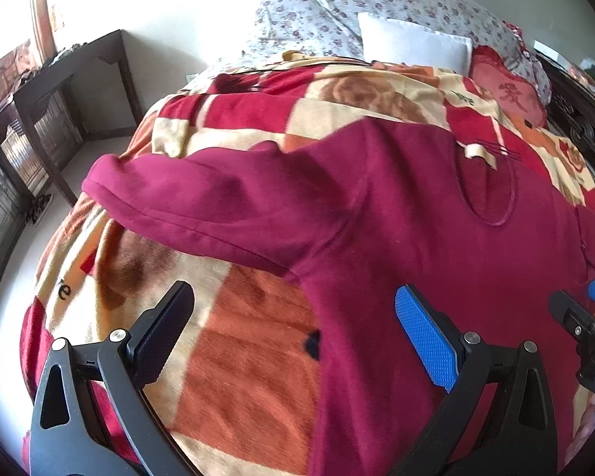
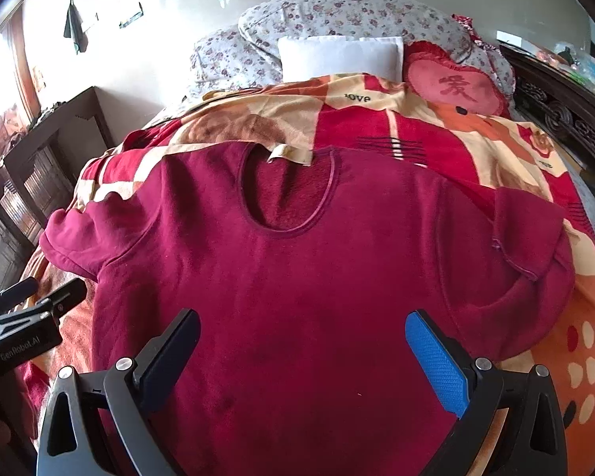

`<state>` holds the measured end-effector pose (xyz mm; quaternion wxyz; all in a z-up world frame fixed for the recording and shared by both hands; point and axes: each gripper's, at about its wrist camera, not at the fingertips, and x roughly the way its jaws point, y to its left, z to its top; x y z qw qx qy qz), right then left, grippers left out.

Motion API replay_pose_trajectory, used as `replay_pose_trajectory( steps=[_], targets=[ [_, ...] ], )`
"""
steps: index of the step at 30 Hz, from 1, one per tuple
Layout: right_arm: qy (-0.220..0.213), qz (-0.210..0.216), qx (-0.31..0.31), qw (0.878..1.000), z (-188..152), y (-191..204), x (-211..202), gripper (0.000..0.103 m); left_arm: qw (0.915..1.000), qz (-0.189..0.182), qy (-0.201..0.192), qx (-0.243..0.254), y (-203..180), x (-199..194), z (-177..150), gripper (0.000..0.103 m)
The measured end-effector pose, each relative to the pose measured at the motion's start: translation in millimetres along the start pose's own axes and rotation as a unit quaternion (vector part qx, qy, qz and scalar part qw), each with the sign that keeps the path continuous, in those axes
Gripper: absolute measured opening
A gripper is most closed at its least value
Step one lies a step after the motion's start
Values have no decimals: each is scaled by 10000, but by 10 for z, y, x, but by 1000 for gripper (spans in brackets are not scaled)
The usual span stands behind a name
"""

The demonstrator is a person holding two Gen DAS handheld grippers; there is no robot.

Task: Fold small clothes
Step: 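Move both grippers over the spread maroon sweatshirt toward its sleeve, then grasp the sweatshirt sleeve with the left gripper and fold it across the body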

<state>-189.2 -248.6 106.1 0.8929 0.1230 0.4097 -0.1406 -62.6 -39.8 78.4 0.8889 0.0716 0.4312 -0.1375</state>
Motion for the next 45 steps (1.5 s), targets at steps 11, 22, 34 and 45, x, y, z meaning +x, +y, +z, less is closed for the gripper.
replay_pose_trajectory(
  steps=[11, 22, 34, 45],
  targets=[
    [150, 235, -199, 9994, 81, 242, 223, 103, 9902, 182, 158, -1372, 1282, 340, 402, 102],
    [431, 330, -250, 9982, 53, 287, 440, 103, 9422, 242, 434, -3315, 2706, 1073, 674, 79],
    [524, 354, -190, 9978, 44, 205, 517, 103, 9369, 103, 264, -3484, 2857, 1369, 838, 10],
    [189, 186, 288, 9992, 154, -230, 340, 103, 9729, -1315, -934, -1654, 1220, -127, 1172, 9]
  ],
)
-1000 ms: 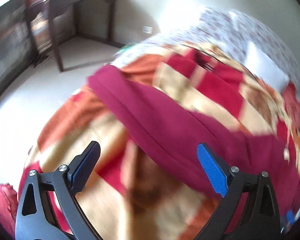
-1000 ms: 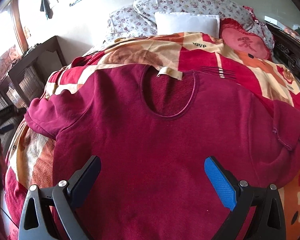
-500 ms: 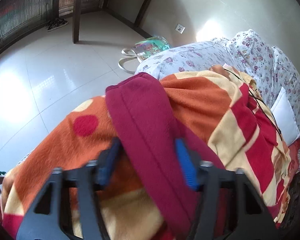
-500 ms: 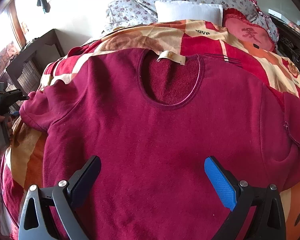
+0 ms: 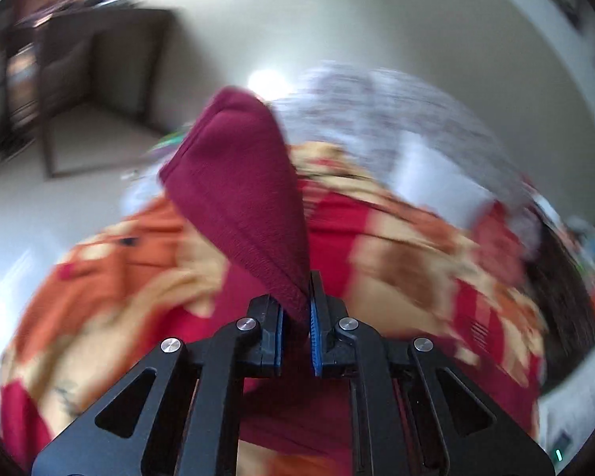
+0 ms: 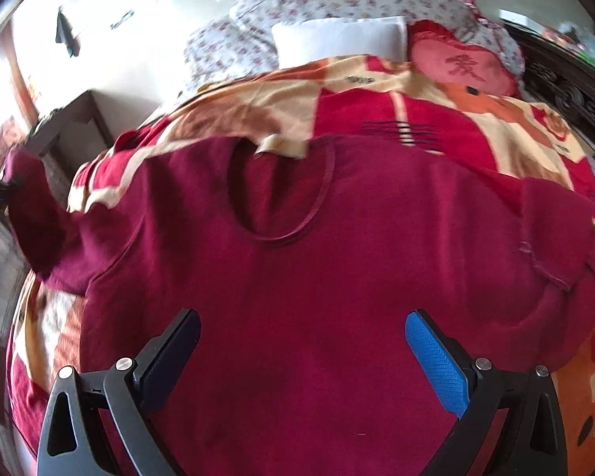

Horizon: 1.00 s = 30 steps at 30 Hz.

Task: Fold small clothes
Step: 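Grasp the sweatshirt sleeve with the left gripper and fold it across the body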

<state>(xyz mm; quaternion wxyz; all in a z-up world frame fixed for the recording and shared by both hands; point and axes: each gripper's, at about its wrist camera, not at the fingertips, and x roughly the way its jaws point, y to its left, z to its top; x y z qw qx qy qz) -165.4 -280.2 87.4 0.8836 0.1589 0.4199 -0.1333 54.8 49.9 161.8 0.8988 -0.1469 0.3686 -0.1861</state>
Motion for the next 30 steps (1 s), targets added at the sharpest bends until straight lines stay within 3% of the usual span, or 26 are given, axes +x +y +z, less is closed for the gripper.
replay_pose_trajectory(
  steps=[4, 7, 12, 16, 18, 20, 22, 25, 28, 30],
  targets=[
    [-133, -68, 302, 9994, 9, -272, -130, 103, 9942, -644, 376, 776, -906, 33, -402, 9],
    [-206, -197, 435, 9986, 3, -469, -223, 103, 9837, -828, 854, 1352, -1518, 314, -911, 9],
    [-246, -404, 755, 9960, -44, -846, -350, 103, 9647, -1014, 1586, 1840, -2044, 790, -1697, 9],
    [-196, -424, 1064, 9932, -95, -1130, -420, 103, 9527, -901, 2009, 2096, -2162, 961, -2092, 11],
    [-212, -416, 1153, 9922, -105, -1217, -445, 103, 9477, -914, 1996, 2318, -2197, 814, -2148, 13],
    [-252, -358, 1201, 9918, -94, -1258, -450, 103, 9410, -1106, 2087, 2421, -2181, 666, -2106, 22],
    [-262, -216, 1185, 9924, -64, -1225, -434, 103, 9390, -1350, 1983, 2466, -2112, 401, -2000, 38],
    [-319, 27, 1053, 9939, 23, -1093, -395, 103, 9465, -1283, 1460, 2577, -1963, 68, -1840, 67],
    [-350, 86, 918, 9951, 73, -970, -358, 103, 9555, -811, 915, 2685, -1680, -114, -1651, 68],
    [-299, 46, 792, 9964, 83, -902, -318, 103, 9594, -477, 794, 2664, -1462, -113, -1551, 68]
  ],
)
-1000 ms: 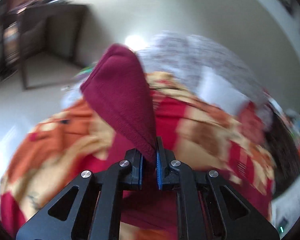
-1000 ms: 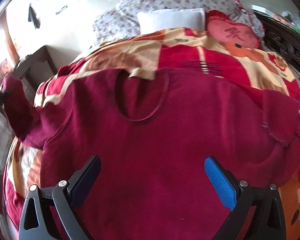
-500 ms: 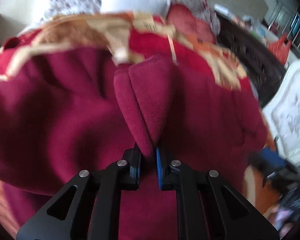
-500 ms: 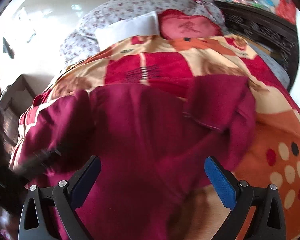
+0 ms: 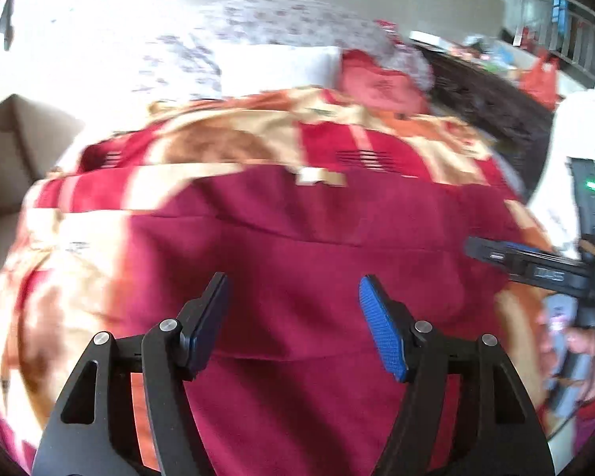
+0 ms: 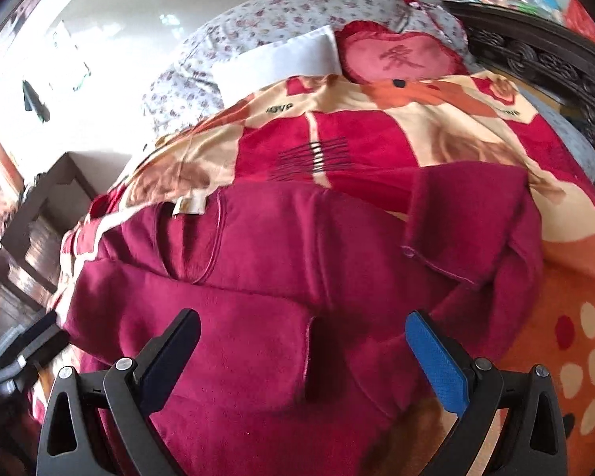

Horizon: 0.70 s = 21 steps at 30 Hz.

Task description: Fold small clothes

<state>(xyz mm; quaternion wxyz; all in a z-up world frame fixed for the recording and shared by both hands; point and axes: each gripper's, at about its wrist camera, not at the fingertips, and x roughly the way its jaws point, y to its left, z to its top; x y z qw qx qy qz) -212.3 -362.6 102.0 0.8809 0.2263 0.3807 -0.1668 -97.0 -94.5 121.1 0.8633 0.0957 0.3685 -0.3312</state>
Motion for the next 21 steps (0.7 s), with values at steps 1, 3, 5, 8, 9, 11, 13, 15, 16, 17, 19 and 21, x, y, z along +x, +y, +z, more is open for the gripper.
replay_pose_trajectory(
  steps=[1, 3, 5, 8, 9, 11, 13, 15, 16, 17, 19, 21],
  targets=[
    [31, -34, -68, 10000, -10, 24, 31, 103, 9999, 142, 12, -66, 94, 17, -11, 68],
    [135, -129, -199, 9996, -26, 60, 108, 103, 9988, 381, 134, -291, 371, 44, -56, 68],
    [321, -266, -342, 9985, -49, 74, 209, 103, 9968, 467, 216, -608, 598, 57, -109, 68],
    [437, -288, -541, 9972, -116, 73, 348, 79, 9946, 520, 206, -878, 757, 46, -164, 68],
    [480, -218, -583, 9969, -141, 67, 410, 58, 9937, 572, 208, -938, 791, 37, -176, 68],
    [507, -266, -649, 9963, -177, 45, 496, 44, 9926, 628, 211, -1017, 803, 61, -154, 68],
    [361, -306, -790, 9957, -189, 43, 489, 24, 9920, 648, 193, -1066, 800, 71, -123, 68],
    [293, -33, -759, 9967, -127, 15, 395, 4, 9917, 679, 122, -1081, 776, 59, -84, 68],
    [200, 51, -714, 9972, -78, 0, 315, 4, 9916, 691, 76, -1086, 763, 62, -49, 68],
    [45, 48, -763, 9971, -23, 4, 220, 4, 9916, 691, 43, -1090, 758, 70, -20, 68],
    [-322, -146, -895, 9954, 84, 22, 47, 4, 9915, 690, 8, -1104, 744, 85, 21, 68],
    [-598, -316, -902, 9936, 180, -11, -65, 4, 9914, 668, 41, -1121, 727, 141, 46, 68]
  ],
)
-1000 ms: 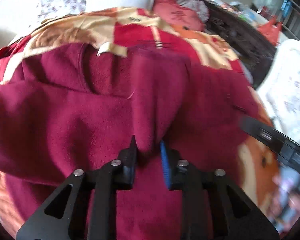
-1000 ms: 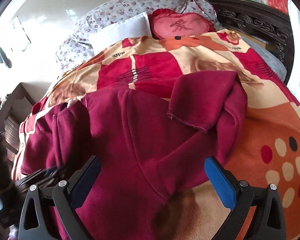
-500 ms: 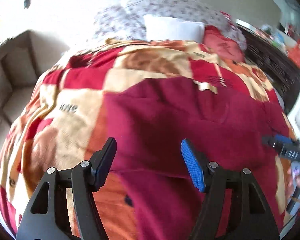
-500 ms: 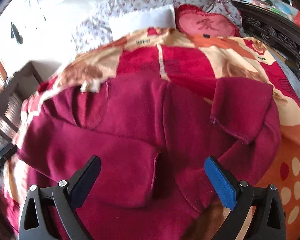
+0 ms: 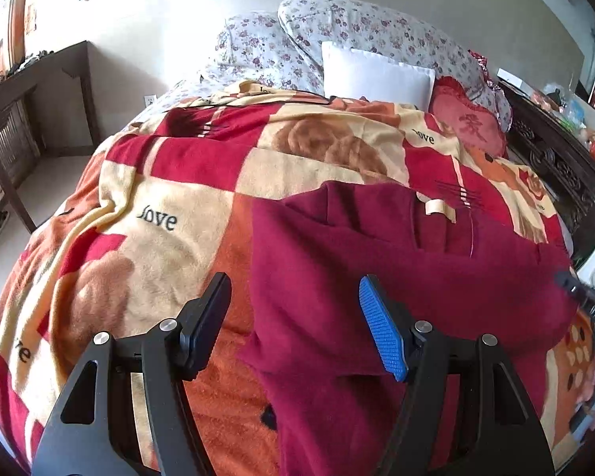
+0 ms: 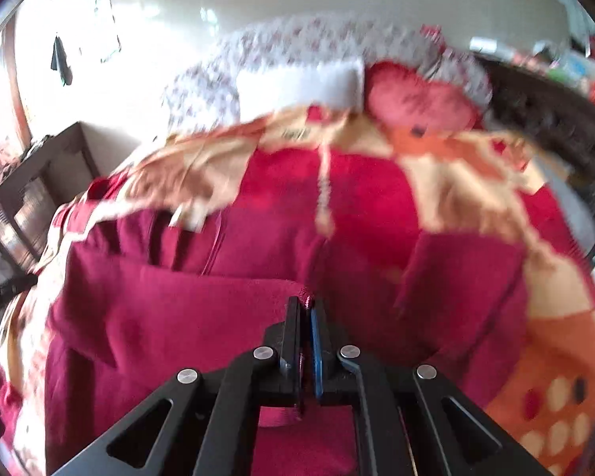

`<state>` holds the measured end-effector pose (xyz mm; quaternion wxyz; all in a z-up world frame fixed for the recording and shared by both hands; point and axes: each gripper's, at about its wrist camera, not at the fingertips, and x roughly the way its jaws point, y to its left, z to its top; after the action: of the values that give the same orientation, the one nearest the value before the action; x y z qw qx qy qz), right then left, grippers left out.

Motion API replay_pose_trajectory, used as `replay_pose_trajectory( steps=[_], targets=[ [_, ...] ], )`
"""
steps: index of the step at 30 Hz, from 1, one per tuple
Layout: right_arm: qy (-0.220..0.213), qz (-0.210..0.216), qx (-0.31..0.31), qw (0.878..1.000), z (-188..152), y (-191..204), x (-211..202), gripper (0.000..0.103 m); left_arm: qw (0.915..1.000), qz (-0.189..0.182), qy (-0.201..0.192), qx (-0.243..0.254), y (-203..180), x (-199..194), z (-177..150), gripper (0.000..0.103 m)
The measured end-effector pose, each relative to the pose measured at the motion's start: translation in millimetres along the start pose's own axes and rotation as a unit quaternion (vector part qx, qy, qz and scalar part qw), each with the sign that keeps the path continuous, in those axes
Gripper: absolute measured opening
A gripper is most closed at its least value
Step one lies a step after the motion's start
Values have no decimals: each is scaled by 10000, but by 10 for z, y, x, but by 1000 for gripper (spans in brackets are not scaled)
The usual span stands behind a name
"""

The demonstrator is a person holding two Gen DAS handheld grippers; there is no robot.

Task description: Fold small clothes

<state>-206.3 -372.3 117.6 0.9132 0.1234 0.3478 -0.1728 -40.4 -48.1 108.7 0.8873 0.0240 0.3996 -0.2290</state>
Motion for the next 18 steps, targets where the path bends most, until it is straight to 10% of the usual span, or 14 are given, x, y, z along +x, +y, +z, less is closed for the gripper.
replay_pose_trajectory(
  steps=[12, 18],
  targets=[
    [451, -415, 562, 9965, -30, -382, 260, 11, 9953, 449, 764, 395, -184, 703, -178, 68],
    [464, 293, 388, 9977, -58, -156, 122, 12, 9951, 507, 762, 362, -194, 752, -217, 68]
  ],
)
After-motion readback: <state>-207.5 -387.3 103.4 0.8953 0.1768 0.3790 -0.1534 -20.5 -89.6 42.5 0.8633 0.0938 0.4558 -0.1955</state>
